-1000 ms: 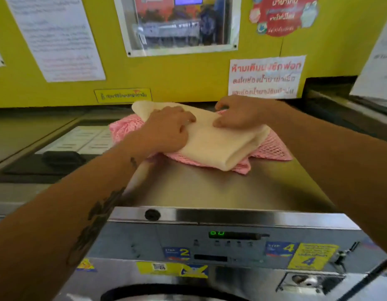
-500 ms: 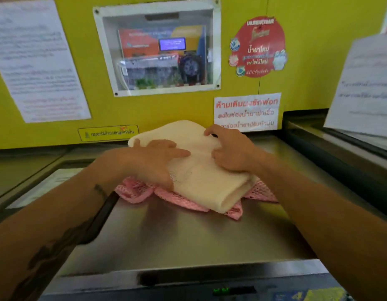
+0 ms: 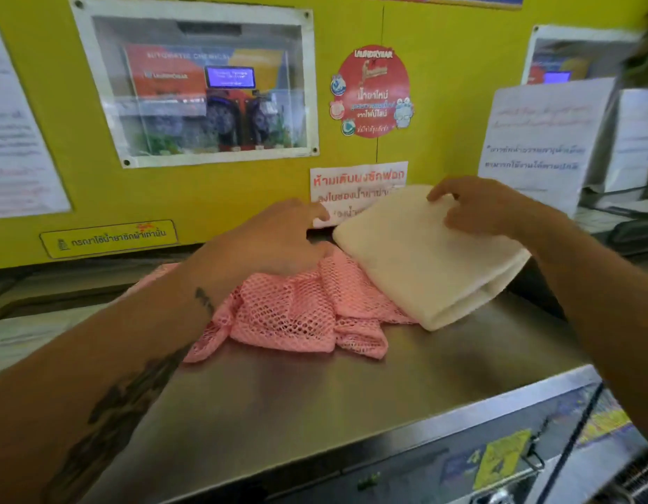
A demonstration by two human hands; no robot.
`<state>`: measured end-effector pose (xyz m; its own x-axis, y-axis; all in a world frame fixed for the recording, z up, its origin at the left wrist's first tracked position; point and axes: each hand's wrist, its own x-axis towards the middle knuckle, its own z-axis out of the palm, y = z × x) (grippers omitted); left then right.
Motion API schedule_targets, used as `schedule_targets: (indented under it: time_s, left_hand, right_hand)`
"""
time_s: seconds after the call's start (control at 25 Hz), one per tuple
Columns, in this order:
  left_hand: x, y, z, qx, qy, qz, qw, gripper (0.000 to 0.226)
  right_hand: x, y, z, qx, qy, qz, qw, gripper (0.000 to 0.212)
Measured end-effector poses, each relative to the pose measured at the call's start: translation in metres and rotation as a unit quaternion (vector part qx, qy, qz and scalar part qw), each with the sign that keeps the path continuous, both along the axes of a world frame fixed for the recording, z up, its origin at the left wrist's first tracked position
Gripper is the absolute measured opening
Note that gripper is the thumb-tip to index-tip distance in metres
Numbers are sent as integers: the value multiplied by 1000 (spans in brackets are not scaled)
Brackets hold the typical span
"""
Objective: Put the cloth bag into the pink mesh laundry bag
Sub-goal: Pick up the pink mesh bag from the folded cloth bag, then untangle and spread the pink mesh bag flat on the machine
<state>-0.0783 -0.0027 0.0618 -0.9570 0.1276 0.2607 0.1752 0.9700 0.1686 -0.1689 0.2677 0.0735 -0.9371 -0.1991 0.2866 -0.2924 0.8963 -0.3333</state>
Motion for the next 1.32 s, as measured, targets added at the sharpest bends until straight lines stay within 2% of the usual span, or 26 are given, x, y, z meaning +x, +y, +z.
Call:
schedule_targets:
  time_s: [0.04, 0.08, 0.16, 0.24, 0.32, 0.44, 0.52, 0.6, 0.68, 0.76, 0.88, 0.96, 1.08, 1.16, 1.24, 1.28, 1.32]
  left_hand:
    - [-1, 4, -10, -41, -83, 0, 996, 69]
    - [-1, 5, -21, -83, -156, 4, 984, 76]
    - [-4, 0, -39, -113, -217, 10, 969, 82]
    - [-10, -10, -50, -69, -175, 10, 982, 80]
    - [-10, -18, -55, -20, -114, -2, 993, 74]
    - [-4, -26, -56, 19, -21, -9, 1000, 65]
    - [0, -29, -53, 23, 35, -9, 999, 58]
    - [3, -37, -52, 53, 79, -9, 995, 52]
    - [2, -44, -52, 101, 111, -2, 989, 41]
    - [0, -48, -51, 156, 165, 1, 974, 23]
    - [0, -44, -46, 243, 245, -16, 938, 9]
    - [4, -41, -45, 293, 250, -31, 922, 6]
    - [7, -44, -40, 333, 225, -71, 913, 4]
    - [9, -50, -41, 256, 162, -69, 950, 31]
    - [7, -57, -48, 95, 99, -28, 990, 63]
    - [7, -58, -51, 53, 89, -12, 995, 68]
    - [7, -58, -53, 54, 90, -4, 994, 67]
  right_hand:
    - [2, 1, -8, 70, -6, -36, 997, 46]
    - [6, -5, -16, 98, 5, -42, 994, 47]
    - [16, -25, -32, 67, -9, 27, 997, 51]
    - [26, -53, -51, 77, -109, 85, 987, 59]
    - [28, -71, -67, 151, -170, 79, 971, 67]
    - [28, -84, -42, 231, -190, 35, 954, 56]
    - [30, -91, -26, 276, -172, 5, 946, 51]
    - [34, -100, -19, 226, -131, 28, 965, 55]
    - [36, -111, -14, 45, -95, 110, 988, 60]
    - [43, -125, -13, -117, -119, 186, 968, 64]
    - [52, -149, -38, -159, -190, 283, 927, 68]
    - [46, -159, -59, -203, -143, 288, 925, 55]
    - [40, -154, -60, -266, -50, 233, 934, 40]
    - [37, -144, -57, -277, 0, 196, 941, 35]
    - [35, -134, -50, -280, 35, 186, 941, 34]
    - [35, -129, -44, -275, 51, 181, 943, 34]
    - [34, -121, -34, -266, 68, 175, 946, 32]
